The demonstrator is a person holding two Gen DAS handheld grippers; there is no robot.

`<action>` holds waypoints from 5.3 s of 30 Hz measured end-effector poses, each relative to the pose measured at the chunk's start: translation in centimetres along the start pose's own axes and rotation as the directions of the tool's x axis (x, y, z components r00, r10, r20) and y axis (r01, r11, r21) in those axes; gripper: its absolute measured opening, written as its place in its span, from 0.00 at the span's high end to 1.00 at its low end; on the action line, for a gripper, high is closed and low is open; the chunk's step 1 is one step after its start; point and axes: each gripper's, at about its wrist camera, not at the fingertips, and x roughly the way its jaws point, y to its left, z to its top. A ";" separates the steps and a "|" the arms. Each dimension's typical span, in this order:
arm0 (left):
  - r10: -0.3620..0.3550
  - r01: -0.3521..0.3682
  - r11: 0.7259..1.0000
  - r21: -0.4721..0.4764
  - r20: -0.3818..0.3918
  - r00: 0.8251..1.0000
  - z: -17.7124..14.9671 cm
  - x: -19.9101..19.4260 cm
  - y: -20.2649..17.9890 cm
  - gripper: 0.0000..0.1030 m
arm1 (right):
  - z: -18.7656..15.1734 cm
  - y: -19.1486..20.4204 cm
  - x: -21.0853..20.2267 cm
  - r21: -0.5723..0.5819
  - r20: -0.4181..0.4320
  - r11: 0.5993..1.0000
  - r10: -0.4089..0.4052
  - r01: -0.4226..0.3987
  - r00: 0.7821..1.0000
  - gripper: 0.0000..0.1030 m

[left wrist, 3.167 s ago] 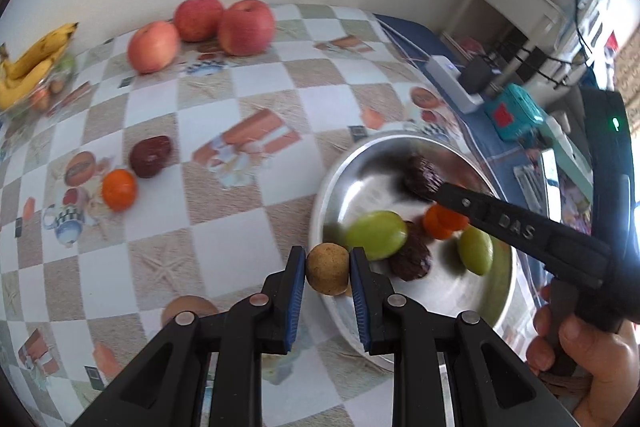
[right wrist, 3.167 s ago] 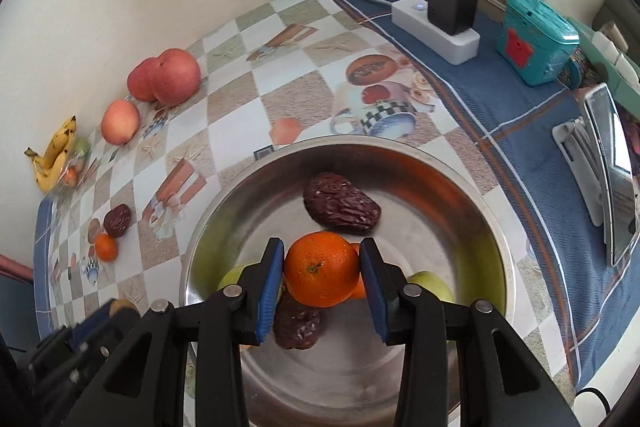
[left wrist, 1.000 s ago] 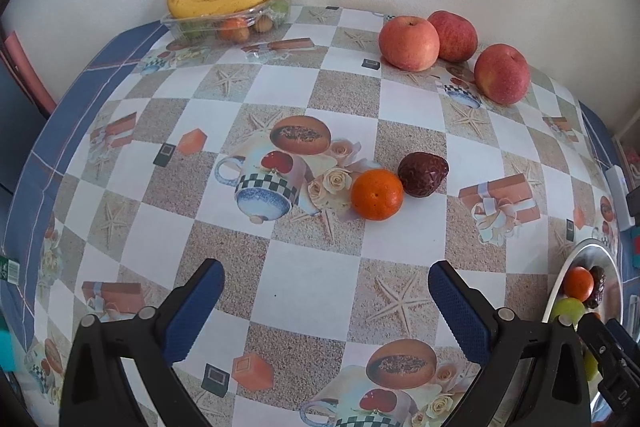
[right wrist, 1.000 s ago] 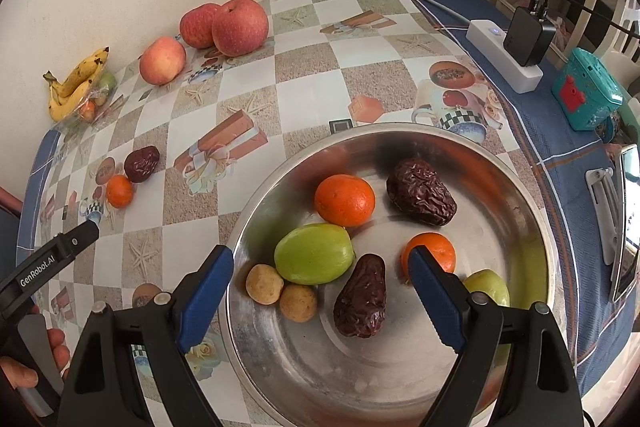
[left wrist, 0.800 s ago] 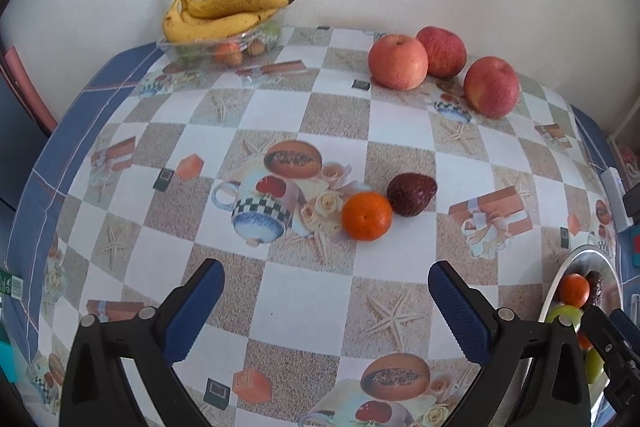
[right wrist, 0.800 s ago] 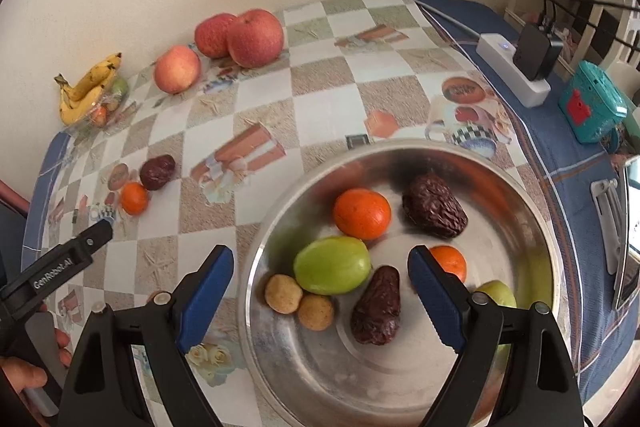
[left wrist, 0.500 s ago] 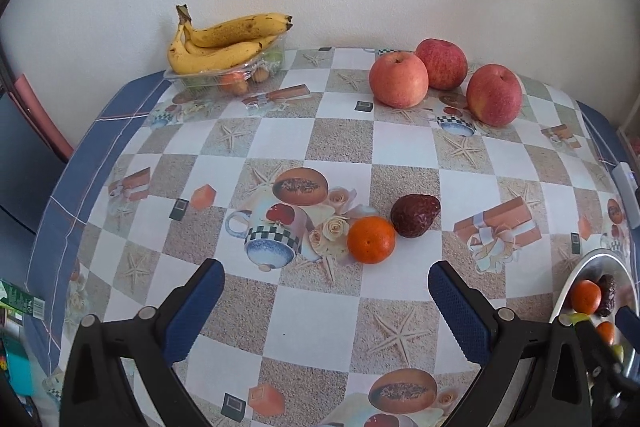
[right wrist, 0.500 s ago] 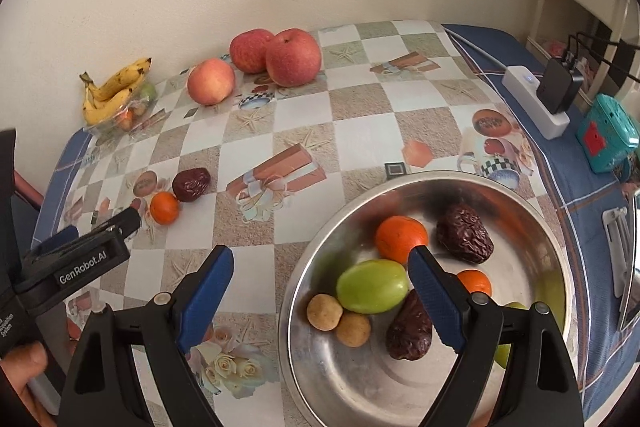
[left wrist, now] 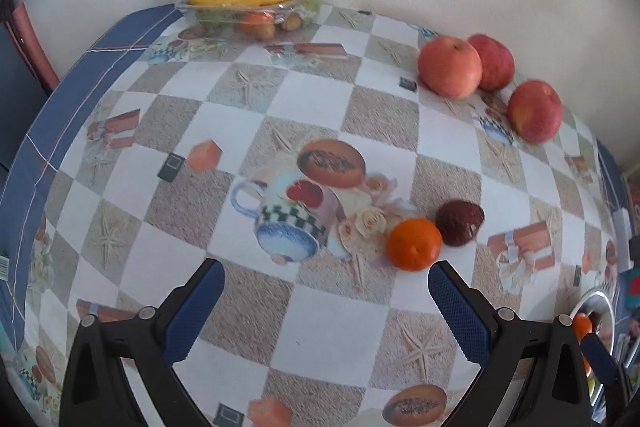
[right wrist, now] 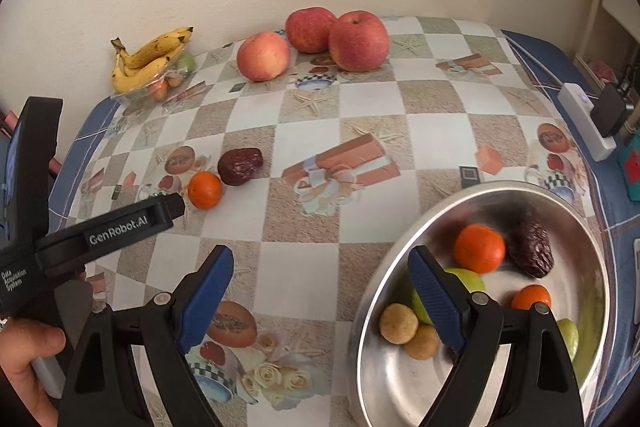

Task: Organize fruits
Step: 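Withdraw both tools from the bowl toward the last tangerine and date, then grasp a tangerine with the left tool while the right tool grasps a dark date, then carry the tangerine in the left tool while the right tool carries the date to the bowl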

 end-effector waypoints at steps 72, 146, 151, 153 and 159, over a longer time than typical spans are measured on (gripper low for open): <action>-0.327 0.310 0.944 -0.112 -0.192 0.925 1.9 4.3 -2.7 0.63 | 4.5 0.7 8.0 0.121 -0.055 0.989 0.089 -0.082 0.994 0.56; -0.418 0.464 0.853 0.240 -0.217 0.882 -11.7 -7.6 -13.7 0.64 | -4.5 -11.6 -5.8 0.326 -0.003 0.940 -0.101 0.097 0.995 0.56; -0.429 0.478 0.841 0.253 -0.225 0.875 -11.8 -7.6 -14.1 0.64 | -4.5 -11.9 -5.9 0.329 0.000 0.939 -0.108 0.102 0.994 0.56; -0.433 0.484 0.839 0.247 -0.234 0.870 -11.9 -7.4 -14.1 0.63 | -4.5 -11.9 -6.0 0.327 0.001 0.939 -0.111 0.104 0.994 0.56; -0.421 0.477 0.841 0.256 -0.243 0.874 -11.9 -7.0 -14.4 0.62 | -4.5 -11.8 -5.8 0.311 -0.016 0.941 -0.133 0.131 0.991 0.56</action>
